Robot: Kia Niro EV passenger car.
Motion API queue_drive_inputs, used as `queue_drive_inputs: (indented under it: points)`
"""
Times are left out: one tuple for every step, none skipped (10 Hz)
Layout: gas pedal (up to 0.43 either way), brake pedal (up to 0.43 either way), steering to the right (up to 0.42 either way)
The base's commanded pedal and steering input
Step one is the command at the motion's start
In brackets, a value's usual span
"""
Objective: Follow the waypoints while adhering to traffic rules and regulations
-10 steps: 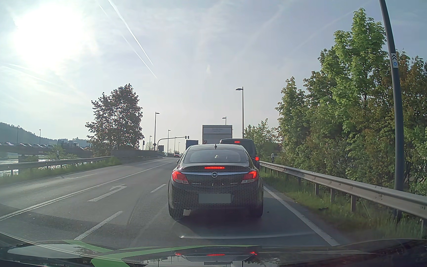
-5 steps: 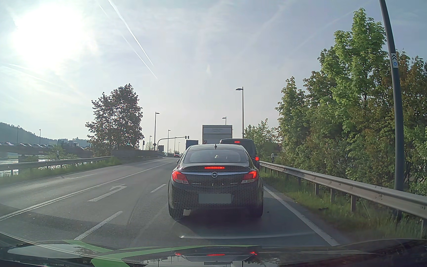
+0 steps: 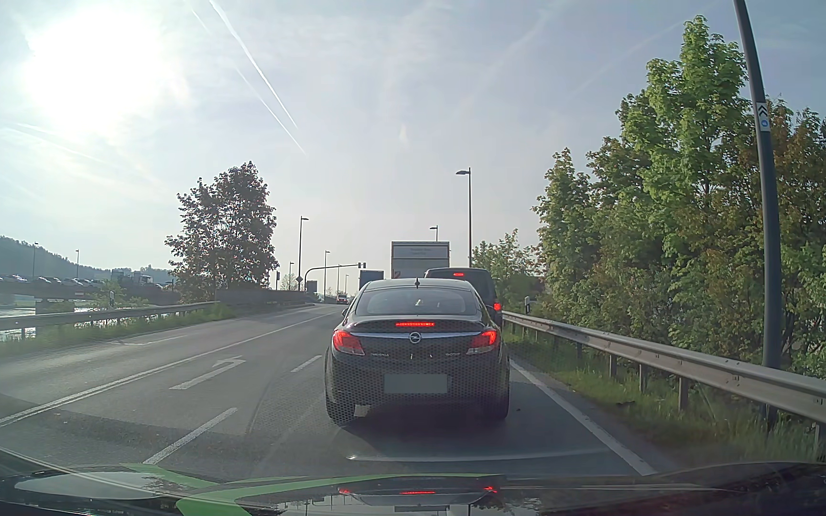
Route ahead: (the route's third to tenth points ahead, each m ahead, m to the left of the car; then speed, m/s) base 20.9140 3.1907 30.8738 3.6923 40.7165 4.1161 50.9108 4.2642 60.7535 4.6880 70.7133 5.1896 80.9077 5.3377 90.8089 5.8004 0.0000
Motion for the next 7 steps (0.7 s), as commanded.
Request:
queue_drive_inputs:
  points:
    - [0.000,0.268,-0.001]
    - [0.000,0.274,-0.001]
    - [0.000,0.268,0.000]
    - [0.000,0.268,0.000]
    - [0.000,0.274,-0.001]
    - [0.000,0.268,0.000]
    - [0.000,0.268,0.000]
